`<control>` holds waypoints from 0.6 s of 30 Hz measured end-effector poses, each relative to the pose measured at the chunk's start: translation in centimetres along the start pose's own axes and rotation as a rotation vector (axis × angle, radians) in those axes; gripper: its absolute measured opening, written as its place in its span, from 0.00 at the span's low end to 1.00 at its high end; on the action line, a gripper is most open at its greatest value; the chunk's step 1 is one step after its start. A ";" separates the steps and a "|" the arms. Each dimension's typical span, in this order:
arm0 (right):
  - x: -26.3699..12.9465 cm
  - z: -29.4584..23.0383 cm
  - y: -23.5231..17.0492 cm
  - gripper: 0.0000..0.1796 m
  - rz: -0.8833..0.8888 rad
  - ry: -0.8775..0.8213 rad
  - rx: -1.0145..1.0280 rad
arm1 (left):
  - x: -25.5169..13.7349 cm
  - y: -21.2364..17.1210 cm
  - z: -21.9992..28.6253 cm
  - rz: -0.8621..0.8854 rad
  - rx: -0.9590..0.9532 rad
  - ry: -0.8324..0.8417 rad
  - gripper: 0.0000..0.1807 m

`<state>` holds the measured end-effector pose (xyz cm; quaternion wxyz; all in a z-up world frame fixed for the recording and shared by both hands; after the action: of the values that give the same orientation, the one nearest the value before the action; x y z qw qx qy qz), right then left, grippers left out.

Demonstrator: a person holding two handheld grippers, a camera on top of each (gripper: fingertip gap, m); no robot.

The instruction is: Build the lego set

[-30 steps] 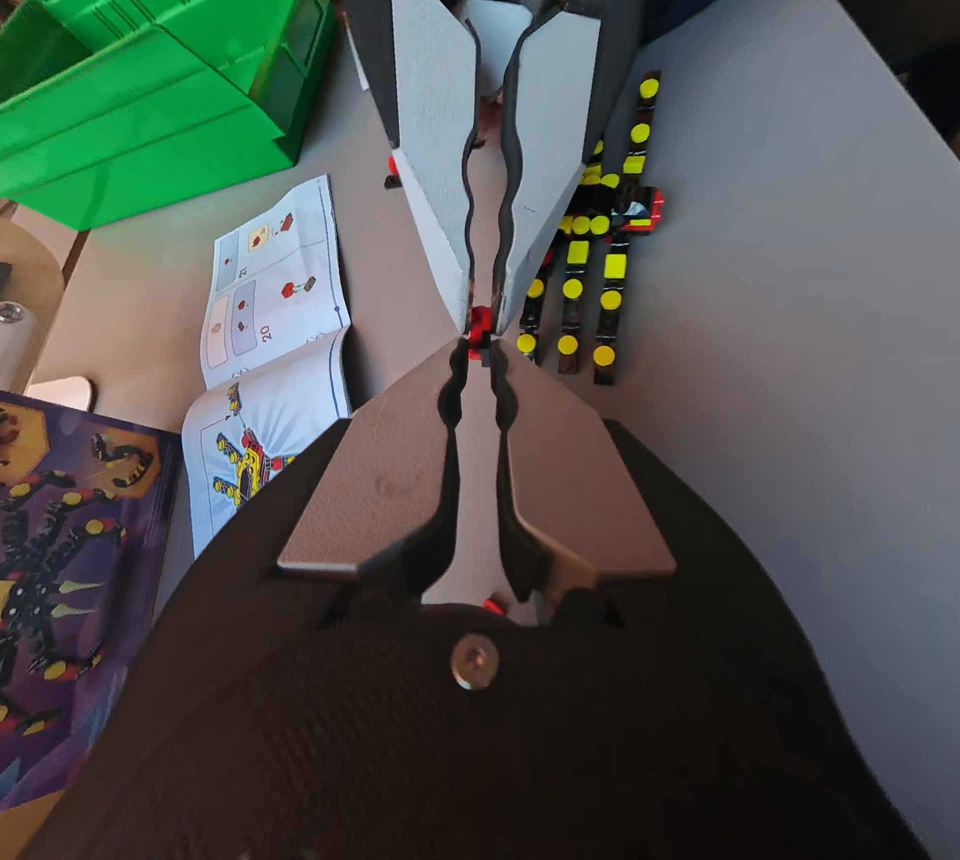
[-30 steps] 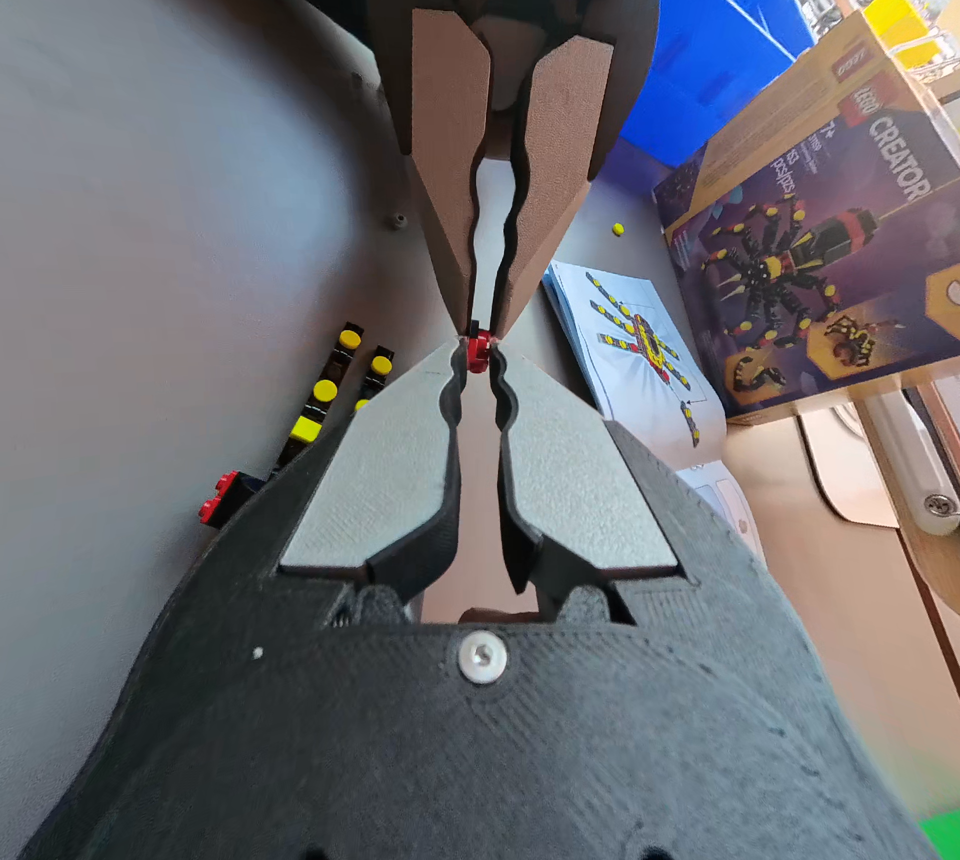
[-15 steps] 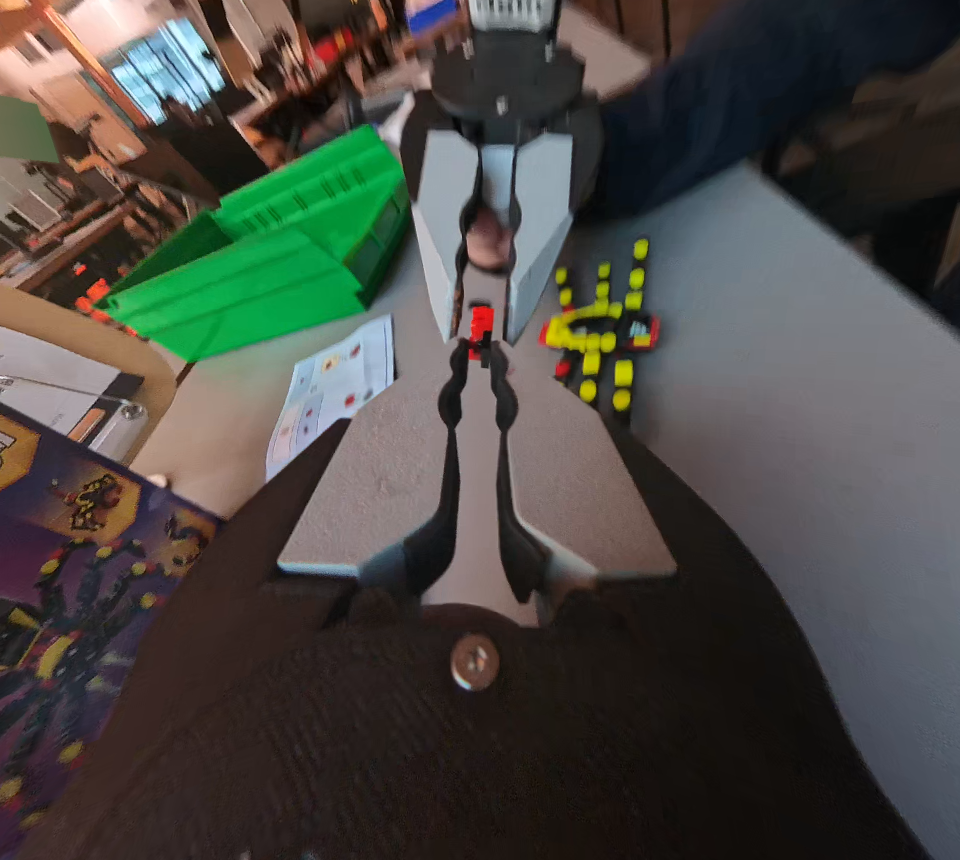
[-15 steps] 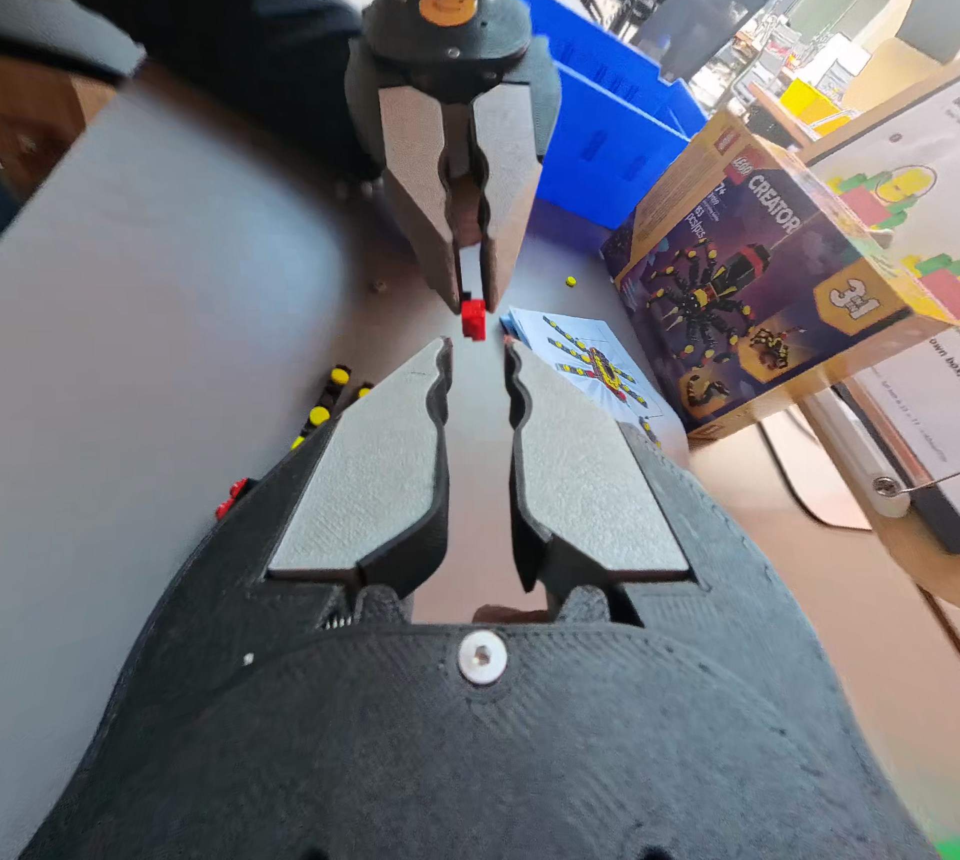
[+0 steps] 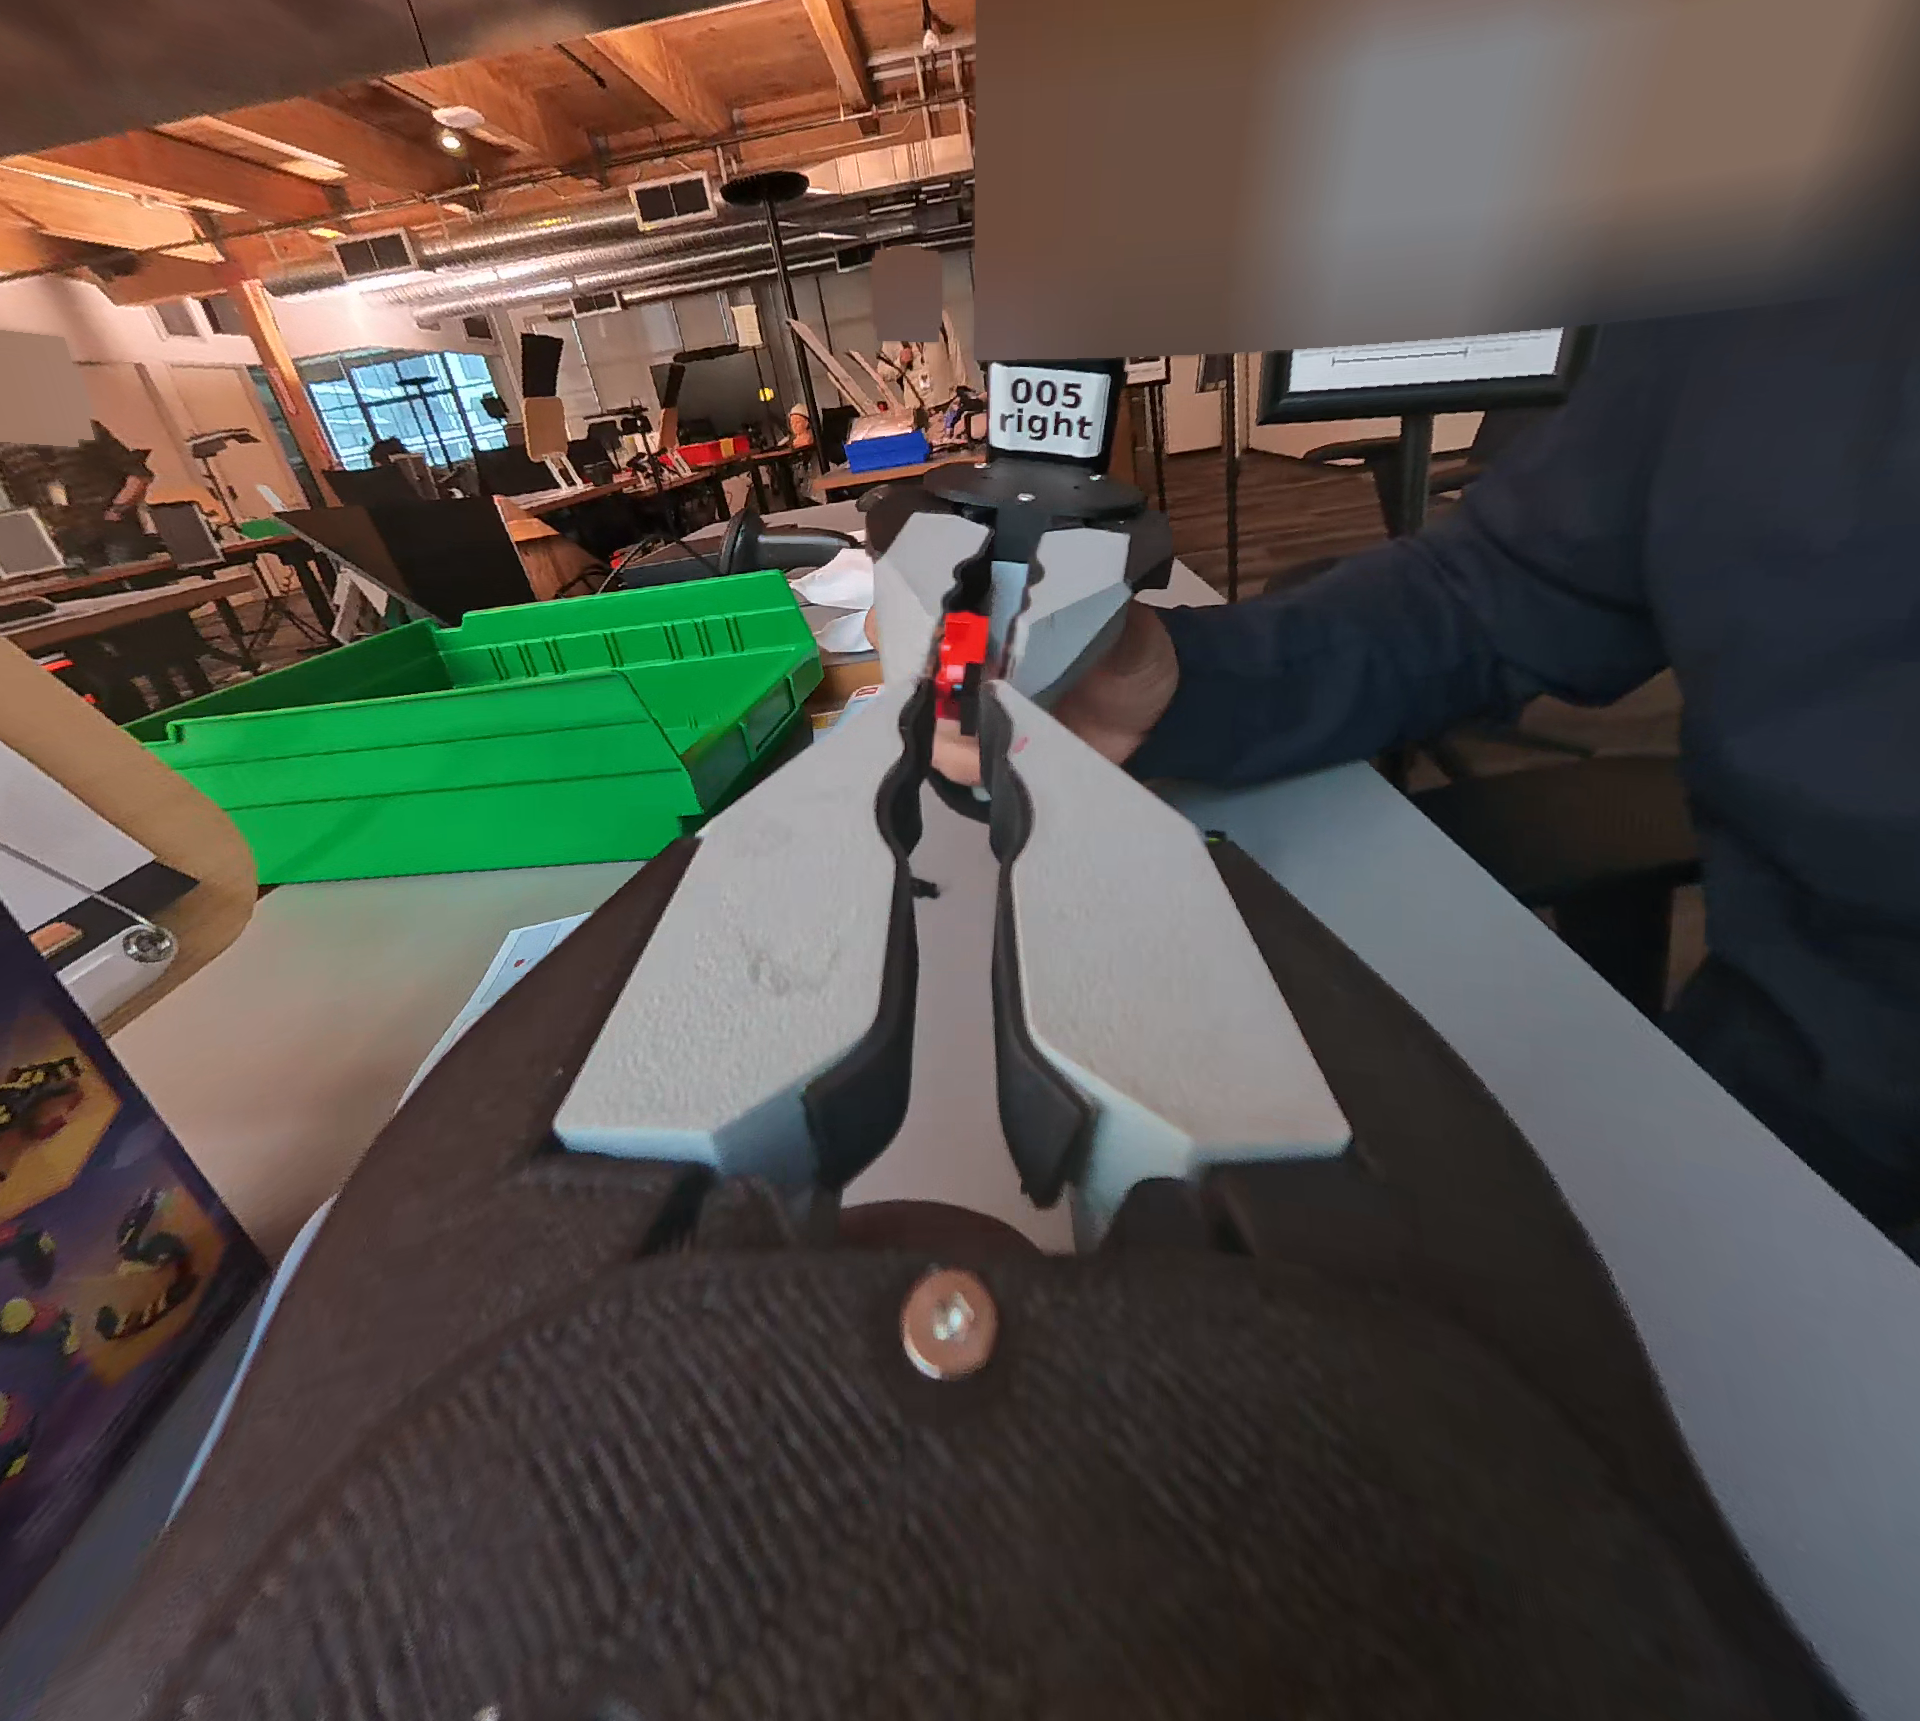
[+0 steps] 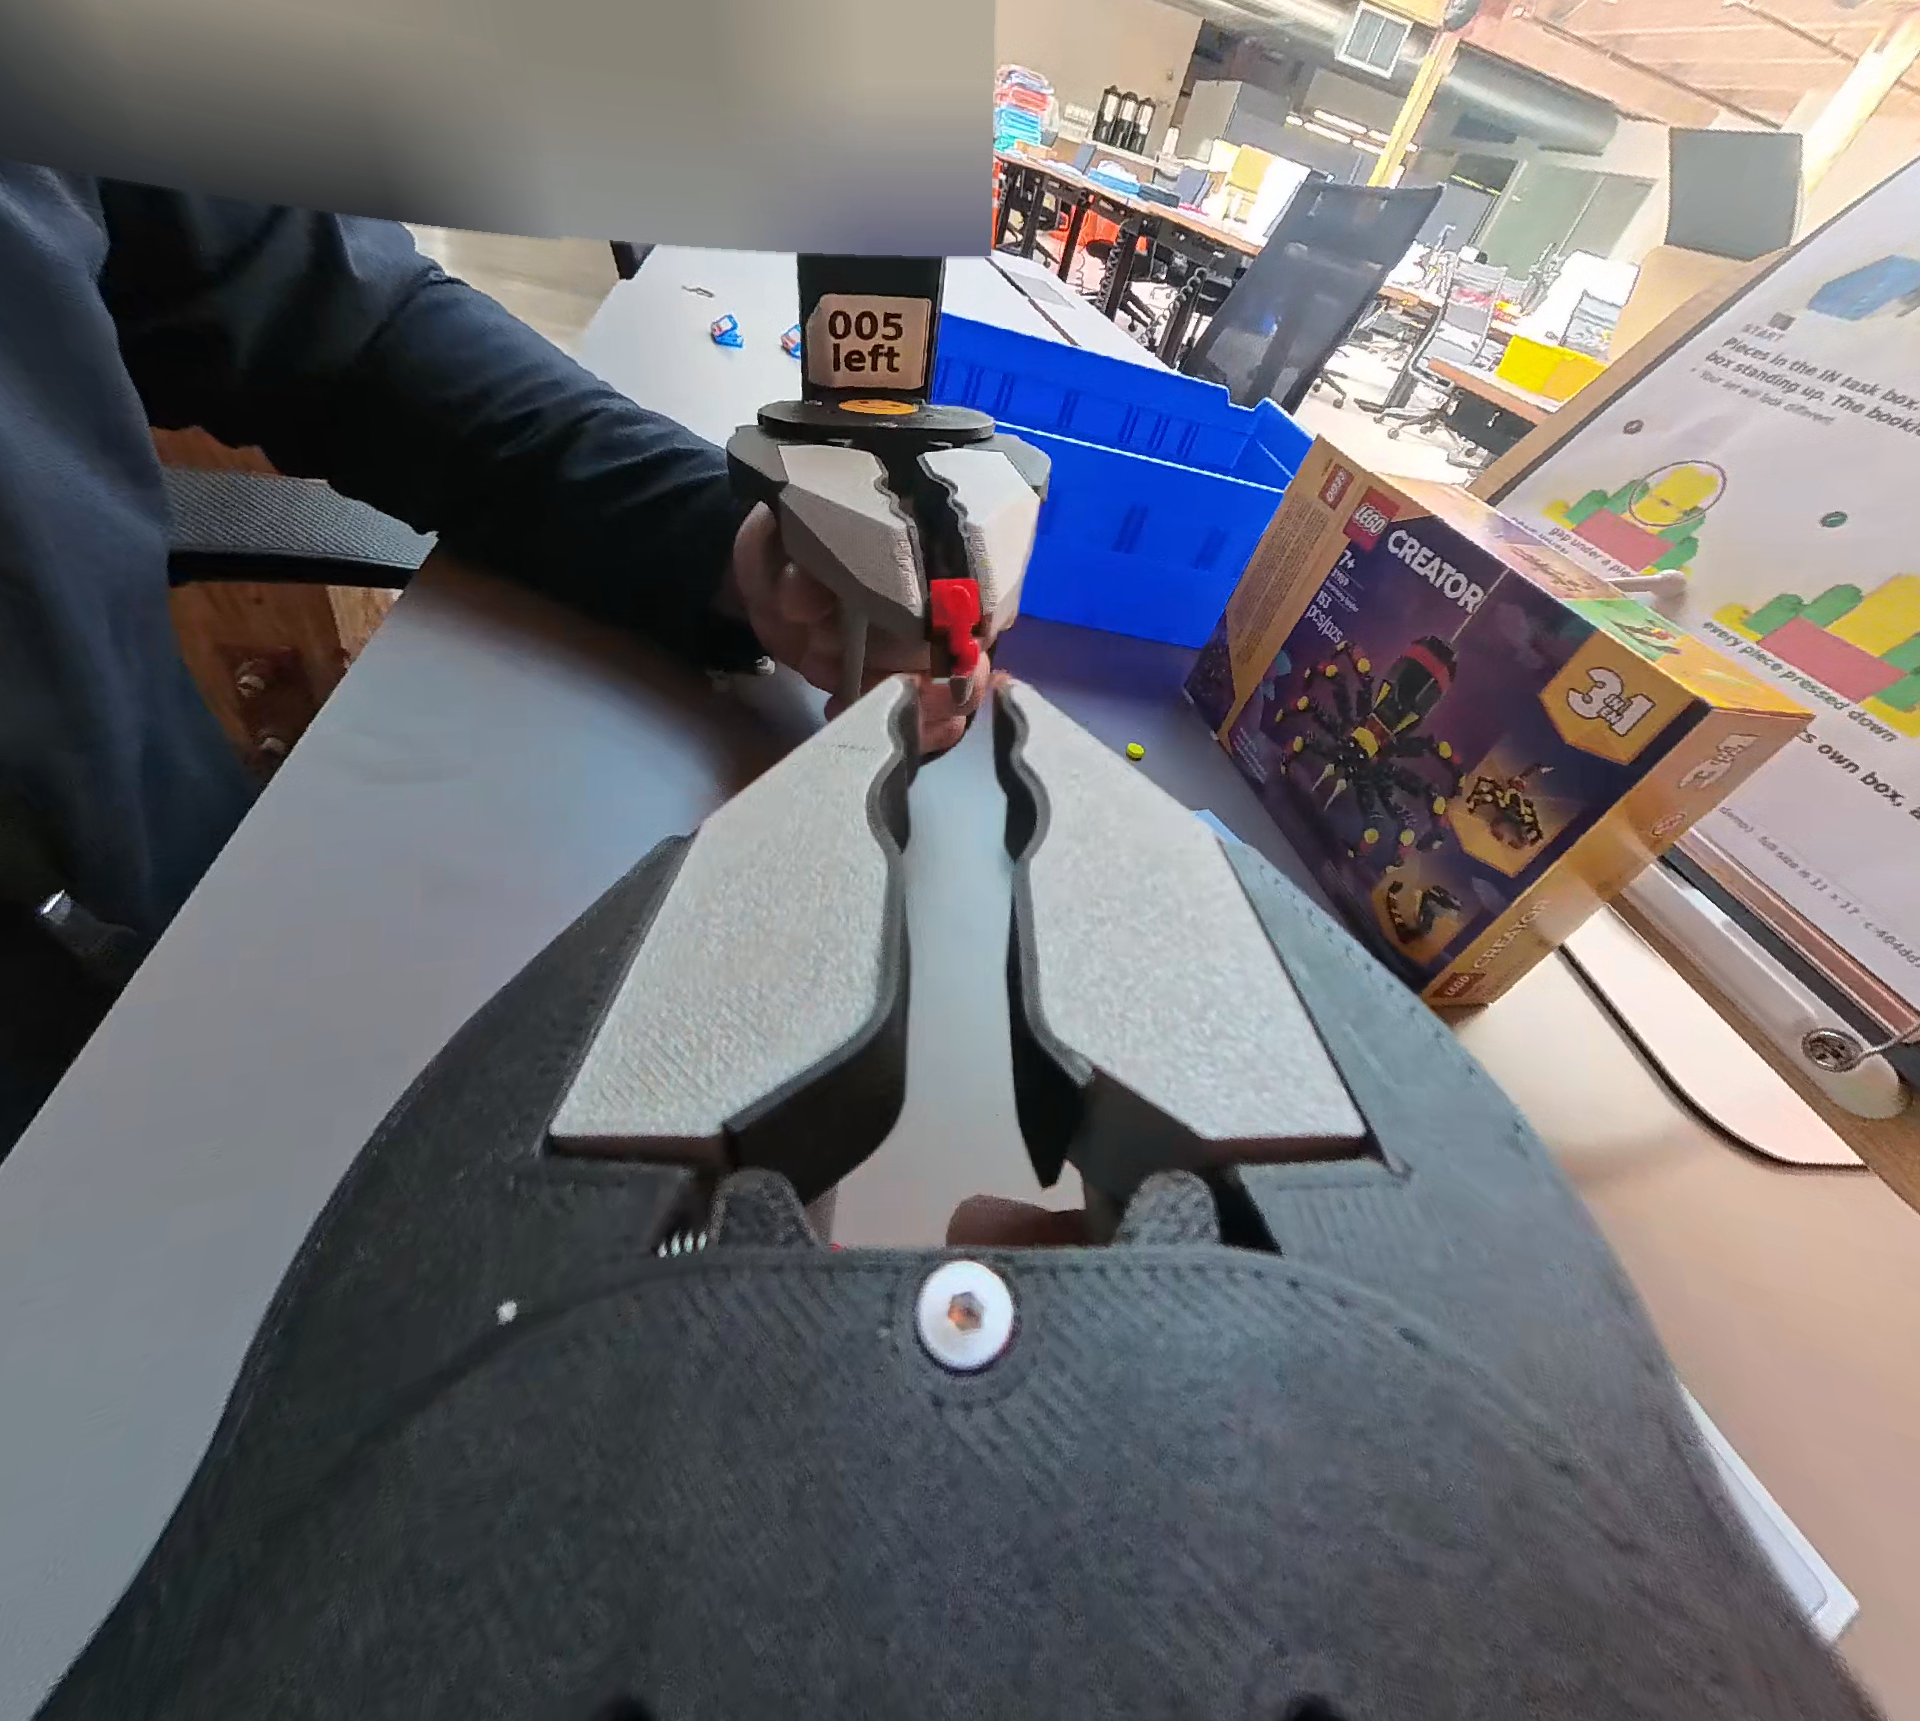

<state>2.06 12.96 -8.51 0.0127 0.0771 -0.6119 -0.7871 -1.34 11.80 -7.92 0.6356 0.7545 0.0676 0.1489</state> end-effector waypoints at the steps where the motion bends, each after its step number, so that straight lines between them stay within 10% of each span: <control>1: 0.0 0.0 0.0 0.05 0.001 0.003 0.001 | 0.1 0.0 0.1 0.000 -0.002 -0.005 0.03; 18: 0.1 0.1 -4.1 0.03 -0.291 0.045 0.017 | 0.3 -4.0 -0.5 -0.304 0.057 0.047 0.05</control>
<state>2.24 14.07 -12.48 -0.0884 0.1824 -0.6004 -0.7736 -0.89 13.09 -11.73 0.6275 0.7496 0.1999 0.0666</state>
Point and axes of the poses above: each gripper's, where its closed fingertips meet, x out along the fingers, y out of its top, z = x × y across the jaws, the point moved 2 cm from there along -x, back along the fingers, and after that the axes turned 1 degree about -z, right-handed, at the moved point
